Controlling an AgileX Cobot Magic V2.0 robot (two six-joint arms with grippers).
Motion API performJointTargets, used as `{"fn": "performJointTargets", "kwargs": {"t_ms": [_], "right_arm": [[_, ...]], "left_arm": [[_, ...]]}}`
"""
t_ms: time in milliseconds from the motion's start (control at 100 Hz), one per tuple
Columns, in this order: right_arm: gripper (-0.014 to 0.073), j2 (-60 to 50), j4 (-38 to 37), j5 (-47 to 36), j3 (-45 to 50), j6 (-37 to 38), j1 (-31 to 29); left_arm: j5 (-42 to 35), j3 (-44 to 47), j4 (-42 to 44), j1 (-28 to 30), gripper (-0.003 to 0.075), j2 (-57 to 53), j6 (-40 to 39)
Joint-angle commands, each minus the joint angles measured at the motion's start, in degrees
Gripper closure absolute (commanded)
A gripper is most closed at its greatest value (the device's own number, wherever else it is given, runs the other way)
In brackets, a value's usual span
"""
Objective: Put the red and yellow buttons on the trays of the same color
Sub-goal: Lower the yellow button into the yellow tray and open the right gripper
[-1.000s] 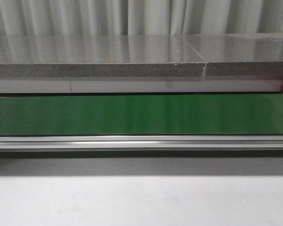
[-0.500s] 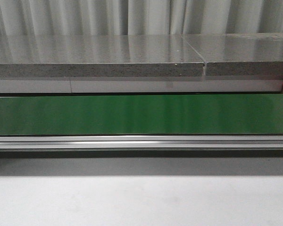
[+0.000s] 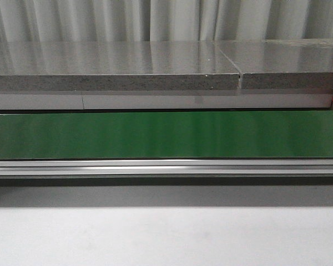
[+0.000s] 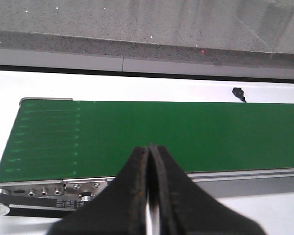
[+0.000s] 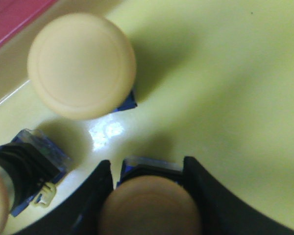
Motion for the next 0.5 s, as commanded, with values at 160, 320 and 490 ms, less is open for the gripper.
{"fn": "performJointTargets", "kwargs": {"t_ms": [160, 320, 490], "right_arm": [[0.0205, -1.7, -0.7, -2.4, -1.3, 0.0, -0.4], [0.0013, -2.8, -0.6, -2.0, -1.7, 0.0, -0.4], [0.0011, -7.1, 0.3, -1.6, -1.7, 0.0, -0.4]], "left_arm": [[-3.8, -1.4, -1.3, -0.5, 0.0739, 0.4, 0.0], [-3.8, -1.4, -1.3, -0.5, 0.0739, 0.4, 0.0], [-3.8, -1.4, -1.3, -0.5, 0.0739, 0.4, 0.0]]}}
